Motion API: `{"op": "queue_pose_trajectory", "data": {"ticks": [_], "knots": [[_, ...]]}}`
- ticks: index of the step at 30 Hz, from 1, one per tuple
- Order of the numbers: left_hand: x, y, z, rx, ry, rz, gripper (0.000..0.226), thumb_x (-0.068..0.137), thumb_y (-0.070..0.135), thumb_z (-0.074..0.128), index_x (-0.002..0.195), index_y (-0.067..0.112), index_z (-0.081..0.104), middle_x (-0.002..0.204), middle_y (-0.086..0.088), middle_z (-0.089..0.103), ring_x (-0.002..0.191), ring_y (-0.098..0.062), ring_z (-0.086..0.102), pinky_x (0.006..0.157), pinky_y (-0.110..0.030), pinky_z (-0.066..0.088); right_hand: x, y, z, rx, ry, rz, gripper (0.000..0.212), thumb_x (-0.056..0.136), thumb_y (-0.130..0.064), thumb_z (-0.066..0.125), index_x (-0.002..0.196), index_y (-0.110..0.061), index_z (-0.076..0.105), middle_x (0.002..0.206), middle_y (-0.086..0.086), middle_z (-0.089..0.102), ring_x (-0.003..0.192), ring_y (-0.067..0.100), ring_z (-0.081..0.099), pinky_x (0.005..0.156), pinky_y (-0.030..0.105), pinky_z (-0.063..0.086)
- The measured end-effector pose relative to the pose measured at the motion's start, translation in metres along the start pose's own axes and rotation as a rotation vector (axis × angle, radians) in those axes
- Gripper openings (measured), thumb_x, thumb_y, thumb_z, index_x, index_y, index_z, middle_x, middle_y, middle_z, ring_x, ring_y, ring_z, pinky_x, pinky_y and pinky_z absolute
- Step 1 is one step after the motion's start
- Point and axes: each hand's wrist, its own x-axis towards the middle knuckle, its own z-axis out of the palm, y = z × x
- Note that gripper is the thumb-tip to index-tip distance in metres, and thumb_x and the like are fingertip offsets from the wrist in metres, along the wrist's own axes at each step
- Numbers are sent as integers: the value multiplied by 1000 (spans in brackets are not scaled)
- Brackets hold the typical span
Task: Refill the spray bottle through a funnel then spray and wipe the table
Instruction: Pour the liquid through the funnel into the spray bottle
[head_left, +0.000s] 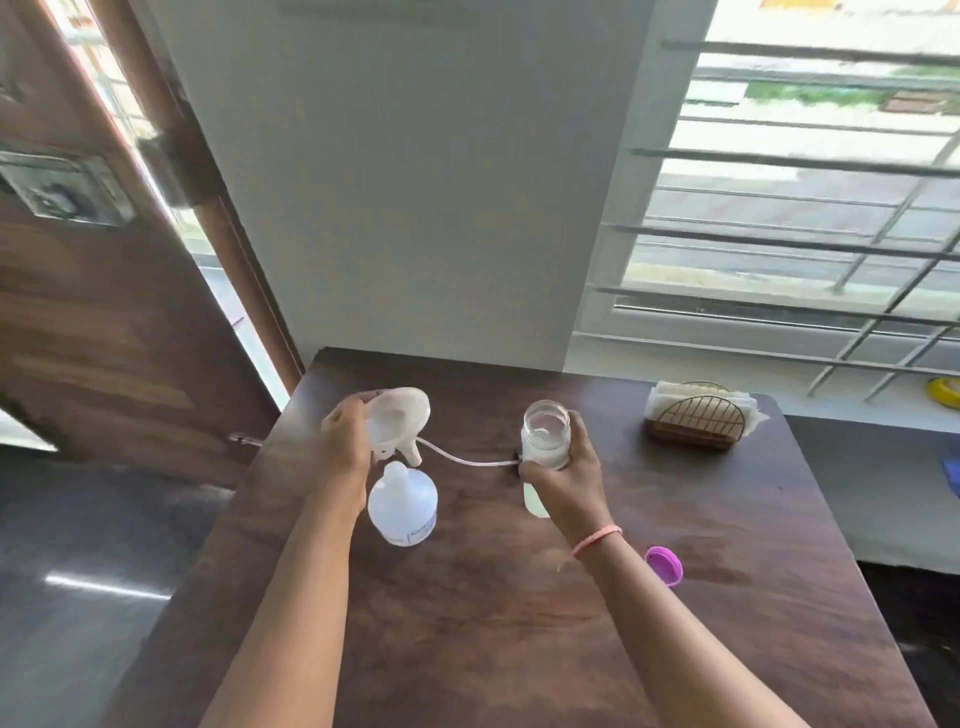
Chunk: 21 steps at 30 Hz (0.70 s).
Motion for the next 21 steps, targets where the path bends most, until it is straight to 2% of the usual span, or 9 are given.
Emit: {"op": "queue_pose_trajectory", "data": {"ticks": [2, 5, 10, 13, 15, 18, 21], "knots": [[8, 3, -7, -37, 13, 1, 31, 97, 16, 36, 105, 12, 66, 84, 0, 59, 71, -13, 53, 55, -25, 42, 3, -7, 14, 3, 7, -16, 50, 60, 2, 62, 94, -34, 58, 77, -12, 62, 68, 11, 57, 65, 34, 52], [19, 1, -15, -37, 23, 7, 30, 96, 16, 38, 101, 12, 67, 82, 0, 58, 69, -13, 51, 55, -27, 40, 6, -15, 32, 10, 11, 7, 51, 64, 10, 61, 93, -31, 58, 72, -13, 59, 62, 9, 52, 58, 27, 48], [36, -10, -24, -21, -15, -28, 29, 93, 18, 40, 93, 16, 70, 86, 0, 62, 73, -15, 54, 55, -27, 43, 5, -23, 51, -3, 23, -1, 50, 57, 3, 60, 91, -34, 57, 72, -16, 61, 63, 3, 54, 63, 23, 48], [40, -17, -25, -37, -35, -39, 30, 92, 18, 41, 89, 17, 71, 85, 0, 63, 72, -14, 55, 53, -26, 43, 2, -23, 58, -13, 30, 22, 56, 59, 7, 61, 89, -40, 57, 73, -17, 61, 64, 4, 53, 63, 30, 49], [43, -20, -24, -32, -52, -18, 31, 90, 17, 41, 85, 17, 71, 85, 0, 65, 74, -17, 56, 54, -27, 43, -1, -22, 62, -41, 38, 23, 55, 57, 0, 61, 89, -44, 57, 75, -18, 62, 67, 5, 55, 67, 35, 52], [44, -23, -24, -5, -81, 30, 32, 87, 20, 41, 82, 20, 72, 87, -1, 68, 78, -23, 59, 57, -30, 43, -4, -21, 66, -52, 39, 31, 53, 56, -1, 61, 92, -41, 57, 78, -15, 63, 70, 6, 56, 71, 39, 53], [43, -22, -25, 35, -92, 73, 32, 89, 19, 40, 80, 22, 72, 86, 5, 67, 78, -17, 59, 63, -30, 46, -8, -21, 72, -35, 39, 38, 50, 57, -1, 60, 93, -36, 58, 79, -10, 63, 71, 9, 57, 72, 42, 53]]}}
